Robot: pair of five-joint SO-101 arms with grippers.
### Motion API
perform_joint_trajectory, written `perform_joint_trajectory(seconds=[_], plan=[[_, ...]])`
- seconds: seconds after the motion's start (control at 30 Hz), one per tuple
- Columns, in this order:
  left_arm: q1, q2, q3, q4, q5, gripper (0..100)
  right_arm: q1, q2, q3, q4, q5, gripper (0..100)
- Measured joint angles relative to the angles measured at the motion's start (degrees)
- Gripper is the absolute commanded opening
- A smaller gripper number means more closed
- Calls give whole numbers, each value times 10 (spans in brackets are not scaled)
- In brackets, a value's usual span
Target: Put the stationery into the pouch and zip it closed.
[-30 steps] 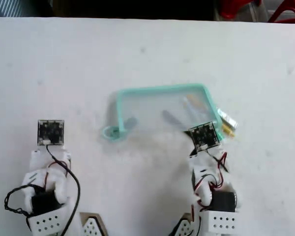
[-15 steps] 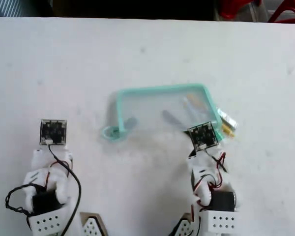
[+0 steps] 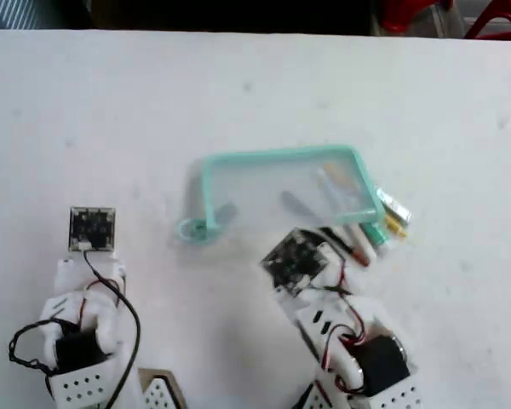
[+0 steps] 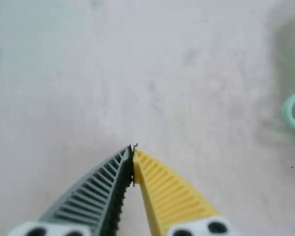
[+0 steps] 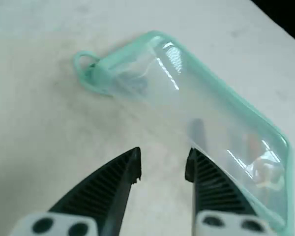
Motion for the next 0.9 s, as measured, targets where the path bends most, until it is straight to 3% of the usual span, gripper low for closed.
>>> perform_joint_trajectory(seconds=[0.13,0.53,0.73,0.9], plan=[[0,0,0,0,0,24,-70,82,-50,8,59,162],[0,0,0,0,0,24,-242,482,-334,8,123,162],[0,0,0,0,0,24,-251,695,-476,6,150,160],[0,0,0,0,0,24,-235,833,-511,-69,150,159]])
